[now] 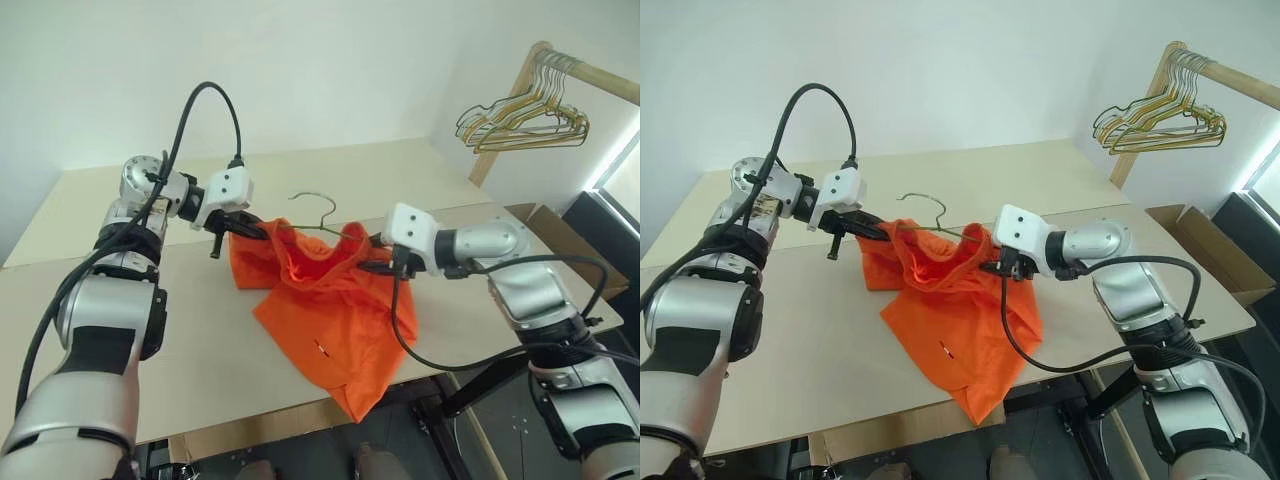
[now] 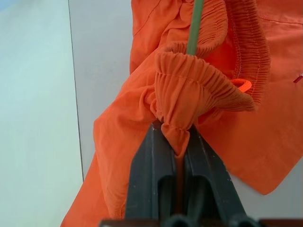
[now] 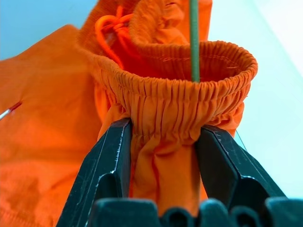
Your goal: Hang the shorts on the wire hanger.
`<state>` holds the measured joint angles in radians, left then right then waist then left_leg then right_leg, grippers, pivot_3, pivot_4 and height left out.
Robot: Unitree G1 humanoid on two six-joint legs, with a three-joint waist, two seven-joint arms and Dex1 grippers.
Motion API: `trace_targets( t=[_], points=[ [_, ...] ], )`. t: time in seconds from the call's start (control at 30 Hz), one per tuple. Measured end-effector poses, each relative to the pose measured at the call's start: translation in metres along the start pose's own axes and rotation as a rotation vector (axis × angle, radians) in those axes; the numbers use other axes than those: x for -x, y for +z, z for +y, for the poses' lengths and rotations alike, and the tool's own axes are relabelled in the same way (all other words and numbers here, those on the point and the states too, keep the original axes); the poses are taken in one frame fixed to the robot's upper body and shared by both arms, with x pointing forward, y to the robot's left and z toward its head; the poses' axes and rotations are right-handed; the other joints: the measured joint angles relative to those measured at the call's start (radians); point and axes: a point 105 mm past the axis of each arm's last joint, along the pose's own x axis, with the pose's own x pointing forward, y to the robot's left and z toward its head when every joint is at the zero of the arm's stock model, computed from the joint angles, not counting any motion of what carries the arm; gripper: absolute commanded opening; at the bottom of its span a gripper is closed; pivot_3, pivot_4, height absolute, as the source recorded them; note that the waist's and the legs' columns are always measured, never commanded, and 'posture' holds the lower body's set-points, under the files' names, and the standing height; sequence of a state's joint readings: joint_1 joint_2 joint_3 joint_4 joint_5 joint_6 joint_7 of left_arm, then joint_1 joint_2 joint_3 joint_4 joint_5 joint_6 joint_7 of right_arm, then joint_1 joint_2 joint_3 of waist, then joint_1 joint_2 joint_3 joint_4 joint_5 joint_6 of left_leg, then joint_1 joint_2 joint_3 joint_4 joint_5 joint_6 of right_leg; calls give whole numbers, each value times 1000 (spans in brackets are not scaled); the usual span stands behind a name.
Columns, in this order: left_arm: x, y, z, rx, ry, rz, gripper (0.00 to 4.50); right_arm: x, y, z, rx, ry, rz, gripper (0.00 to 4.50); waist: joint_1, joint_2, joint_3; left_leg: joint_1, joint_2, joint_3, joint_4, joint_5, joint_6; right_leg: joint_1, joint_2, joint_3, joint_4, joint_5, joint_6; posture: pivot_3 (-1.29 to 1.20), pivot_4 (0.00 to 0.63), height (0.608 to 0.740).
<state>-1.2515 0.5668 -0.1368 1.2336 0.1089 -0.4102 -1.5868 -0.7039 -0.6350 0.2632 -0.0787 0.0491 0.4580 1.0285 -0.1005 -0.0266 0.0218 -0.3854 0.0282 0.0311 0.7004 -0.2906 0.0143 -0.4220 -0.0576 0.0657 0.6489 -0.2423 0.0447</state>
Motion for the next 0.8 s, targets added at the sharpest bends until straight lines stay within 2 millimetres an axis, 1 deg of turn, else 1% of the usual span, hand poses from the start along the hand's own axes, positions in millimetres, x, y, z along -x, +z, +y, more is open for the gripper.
trace_targets(
  t=[0.17, 0.23, 0.33, 0.43, 0.47, 0.5, 0.53, 0.6, 0.67, 0.7, 0.8],
  points=[
    [-1, 3, -1, 7, -10, -34, 0, -2, -9, -13, -45, -65, 61, 2328, 2, 0, 0, 0, 0, 0, 0, 0, 0, 0, 0, 0, 0, 0, 0, -67, 0, 740],
    [-1, 3, -1, 7, -11, -34, 0, -4, -10, -12, -68, -60, 63, 2328, 2, 0, 0, -1, 0, 0, 0, 0, 0, 0, 0, 0, 0, 0, 0, -67, 0, 740],
    [-1, 3, -2, 4, -11, -31, 0, -4, -9, -10, -85, -40, 55, 1711, 1, 0, 0, -1, 0, 0, 0, 0, 0, 0, 0, 0, 0, 0, 0, -69, 0, 740],
    [-1, 3, -1, -4, -6, -30, 0, -4, -6, -7, -90, -21, 37, 734, 1, 0, 0, 0, 0, -1, 0, 0, 0, 0, 0, 0, 0, 0, 0, -75, 0, 740],
    [-1, 3, -1, -5, -4, -30, 0, -4, -5, -6, -92, -16, 32, 338, 1, 0, 0, 0, 0, -1, 0, 0, 0, 0, 0, 0, 0, 0, 0, -75, 0, 740],
    [0, 3, 0, -5, 4, -29, 0, -3, -5, -5, -92, -7, 31, 97, 0, 0, 0, 0, 0, -1, 0, 0, 0, 0, 0, 0, 0, 0, 0, -75, 0, 740],
    [0, 3, 0, -7, 10, -26, 0, -3, -4, -4, -91, 0, 28, 15, 0, 0, 0, 0, 0, -1, 0, 0, 0, 0, 0, 0, 0, 0, 0, -79, 0, 740],
    [0, 2, 1, -6, 17, -20, 0, -3, -4, -4, -92, 1, 27, 15, 0, 0, 0, 0, 0, -1, 0, 0, 0, 0, 0, 0, 0, 0, 0, -80, 0, 740],
    [-2, 1, 1, 15, 13, -14, 573, -2, -4, -3, -84, 5, 26, 0, 0, 0, 0, 0, 0, -1, 0, 0, 0, 0, 0, 0, 0, 0, 0, -84, 0, 740],
    [-2, 0, 1, 27, 12, -14, 763, -1, -4, -1, -79, 13, 23, 0, 0, 0, 0, -1, 0, -1, 0, 0, 0, 0, 0, 0, 0, 0, 0, -87, 0, 740],
    [1, 0, 3, 63, 40, -49, 1765, 7, -8, 1, -87, 16, 29, 0, 0, 0, 0, -1, 0, -1, 0, 0, 0, 0, 0, -1, 0, 0, 0, -87, 0, 740]
  ],
)
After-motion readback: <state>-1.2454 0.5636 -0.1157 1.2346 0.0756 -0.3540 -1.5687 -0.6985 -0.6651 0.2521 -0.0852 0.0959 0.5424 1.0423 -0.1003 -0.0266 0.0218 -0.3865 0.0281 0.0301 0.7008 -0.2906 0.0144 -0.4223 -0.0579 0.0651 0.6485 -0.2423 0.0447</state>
